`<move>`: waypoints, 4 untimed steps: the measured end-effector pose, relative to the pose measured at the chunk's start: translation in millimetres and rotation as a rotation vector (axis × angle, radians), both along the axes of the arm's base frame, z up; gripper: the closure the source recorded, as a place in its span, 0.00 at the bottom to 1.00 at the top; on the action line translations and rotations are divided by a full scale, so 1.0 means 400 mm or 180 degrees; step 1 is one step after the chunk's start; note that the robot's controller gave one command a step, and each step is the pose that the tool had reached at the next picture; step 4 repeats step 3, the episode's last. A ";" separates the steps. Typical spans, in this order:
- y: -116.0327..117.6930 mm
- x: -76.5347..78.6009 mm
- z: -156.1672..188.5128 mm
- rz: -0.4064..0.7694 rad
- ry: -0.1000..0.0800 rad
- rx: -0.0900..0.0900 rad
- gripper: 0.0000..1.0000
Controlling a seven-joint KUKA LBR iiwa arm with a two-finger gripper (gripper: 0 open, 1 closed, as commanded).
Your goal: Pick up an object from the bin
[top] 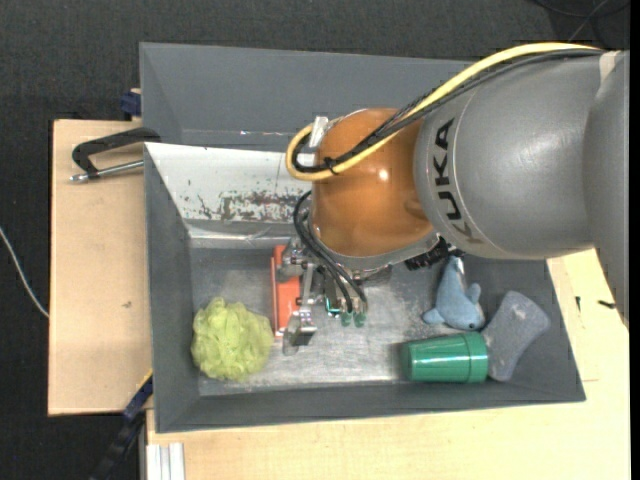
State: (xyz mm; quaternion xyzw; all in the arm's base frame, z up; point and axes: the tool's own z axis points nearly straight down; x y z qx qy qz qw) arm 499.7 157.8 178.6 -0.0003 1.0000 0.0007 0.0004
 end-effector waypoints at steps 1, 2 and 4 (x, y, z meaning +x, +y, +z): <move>0.071 -0.007 -0.264 0.0580 -0.0009 -0.0001 1.00; 0.071 -0.007 -0.264 0.0579 -0.0009 -0.0001 1.00; 0.112 0.102 0.186 0.0405 -0.0035 0.0008 1.00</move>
Offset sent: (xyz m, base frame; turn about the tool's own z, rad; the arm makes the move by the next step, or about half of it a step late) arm 0.0000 0.0000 0.0000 0.0000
